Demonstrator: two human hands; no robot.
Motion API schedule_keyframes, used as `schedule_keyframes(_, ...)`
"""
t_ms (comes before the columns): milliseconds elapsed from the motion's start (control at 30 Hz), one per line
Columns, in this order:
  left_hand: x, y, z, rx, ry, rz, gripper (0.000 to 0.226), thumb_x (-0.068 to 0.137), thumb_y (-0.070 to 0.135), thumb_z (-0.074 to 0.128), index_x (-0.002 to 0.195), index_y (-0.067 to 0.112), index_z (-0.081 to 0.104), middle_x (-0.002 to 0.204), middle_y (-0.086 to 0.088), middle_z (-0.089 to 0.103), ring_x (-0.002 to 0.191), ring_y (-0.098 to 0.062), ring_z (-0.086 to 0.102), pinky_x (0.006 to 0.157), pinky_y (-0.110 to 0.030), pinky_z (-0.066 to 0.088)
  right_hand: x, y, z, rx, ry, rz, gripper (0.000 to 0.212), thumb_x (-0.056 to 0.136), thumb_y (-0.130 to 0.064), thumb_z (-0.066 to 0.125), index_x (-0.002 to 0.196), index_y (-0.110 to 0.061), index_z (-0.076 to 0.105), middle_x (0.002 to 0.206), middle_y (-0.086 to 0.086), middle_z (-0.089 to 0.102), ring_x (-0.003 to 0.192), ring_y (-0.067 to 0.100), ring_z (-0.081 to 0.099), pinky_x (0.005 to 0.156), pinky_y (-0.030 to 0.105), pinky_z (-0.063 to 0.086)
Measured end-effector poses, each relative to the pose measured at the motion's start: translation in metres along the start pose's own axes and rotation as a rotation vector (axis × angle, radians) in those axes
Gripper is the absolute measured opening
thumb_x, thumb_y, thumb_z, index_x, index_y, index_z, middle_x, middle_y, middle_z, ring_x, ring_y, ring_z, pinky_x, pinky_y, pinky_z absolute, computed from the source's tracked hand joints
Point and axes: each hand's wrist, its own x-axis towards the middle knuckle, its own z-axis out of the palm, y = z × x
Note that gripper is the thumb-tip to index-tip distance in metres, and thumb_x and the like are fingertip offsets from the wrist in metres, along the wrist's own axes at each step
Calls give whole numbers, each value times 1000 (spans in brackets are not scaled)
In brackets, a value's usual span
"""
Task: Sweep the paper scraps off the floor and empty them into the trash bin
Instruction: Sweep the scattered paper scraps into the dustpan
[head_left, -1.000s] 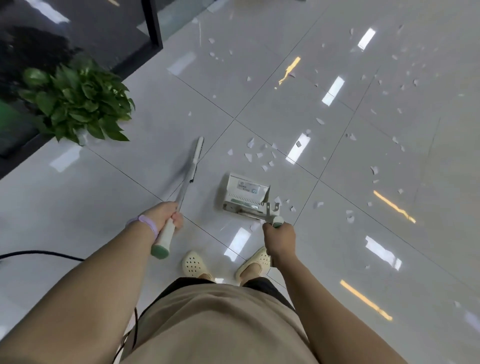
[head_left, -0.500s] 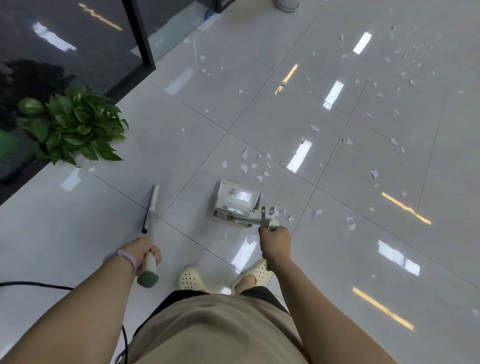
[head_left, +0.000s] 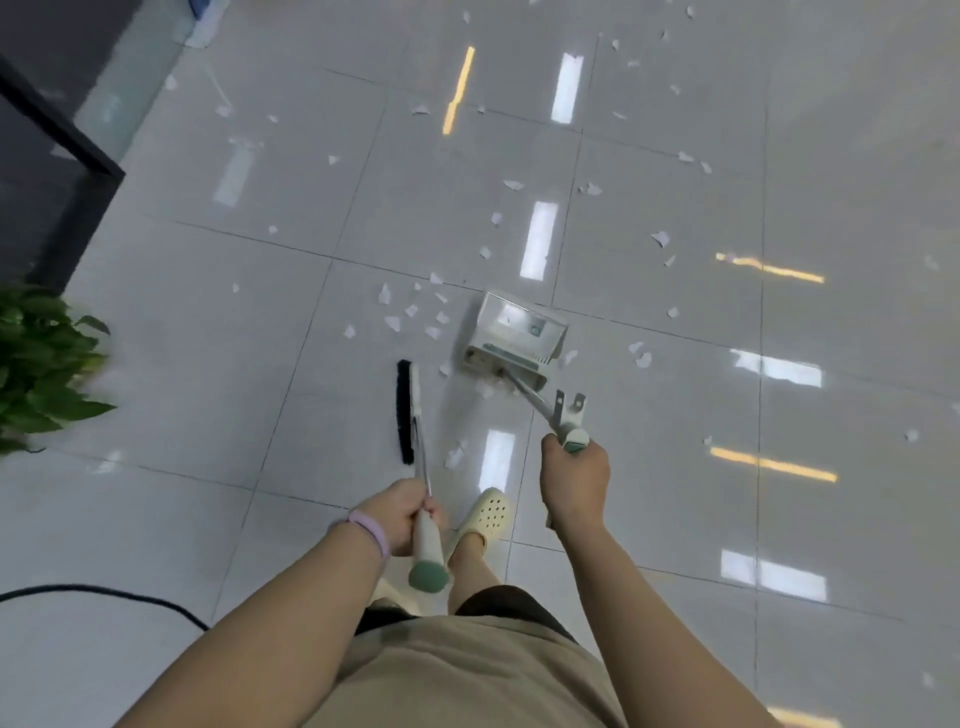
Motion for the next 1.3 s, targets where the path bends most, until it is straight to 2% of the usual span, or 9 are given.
schedule_keyframes(67,8,11,46,-13,-116,-46,21,100,18,35,79,15,37,47,-1,35,29,-15,36,29,-18,32,18,1,-23,28,65,14,21,88,-16,55,68,-15,46,58,1,43,54,20,40,50,28,34)
schedule_keyframes(200,23,35,108,-238,-410,-228,38,104,35,41,73,13,40,48,-3,38,31,-18,41,29,-24,36,48,11,-75,38,168,47,26,86,-17,54,65,-11,40,59,4,41,54,21,36,51,30,33)
schedule_keyframes(300,29,44,146,-210,-485,-258,44,105,41,40,70,14,40,50,1,38,32,-15,42,30,-23,37,56,23,-113,68,243,64,29,86,-13,54,63,-11,37,59,4,38,54,20,32,50,29,29)
schedule_keyframes(500,15,44,189,-49,-371,-205,44,104,47,41,74,16,39,44,3,36,27,-11,36,27,-21,34,70,43,-142,107,311,172,26,84,-13,53,63,-10,38,56,1,39,50,19,34,48,29,34)
schedule_keyframes(633,-1,46,163,21,-220,-151,52,100,47,46,64,10,44,43,4,34,26,-9,35,26,-18,31,80,42,-135,168,327,222,27,82,-12,52,61,-13,36,55,1,39,50,21,34,50,31,36)
schedule_keyframes(767,-25,50,120,-20,-129,-66,41,93,46,59,74,14,42,46,7,34,28,-6,36,27,-16,32,97,36,-127,212,332,258,26,83,-14,52,62,-10,37,59,5,42,54,24,38,50,30,34)
schedule_keyframes(933,-48,60,55,-153,-52,49,35,91,29,63,71,19,36,46,6,33,29,-7,34,28,-16,35,107,19,-91,184,236,235,24,81,-14,51,61,-10,40,58,7,45,54,27,42,50,28,34)
schedule_keyframes(1067,-74,71,13,-208,33,91,30,99,14,51,73,19,37,42,3,33,25,-9,34,28,-13,32,106,-5,-58,145,138,184,23,87,-14,51,66,-7,48,64,7,51,56,27,46,52,28,38)
schedule_keyframes(1300,-109,118,-39,-247,187,211,35,103,12,45,69,17,36,38,1,33,23,-11,33,29,-12,29,93,-35,-5,-27,-64,80,20,87,-13,51,68,-8,47,61,6,49,54,24,45,49,27,33)
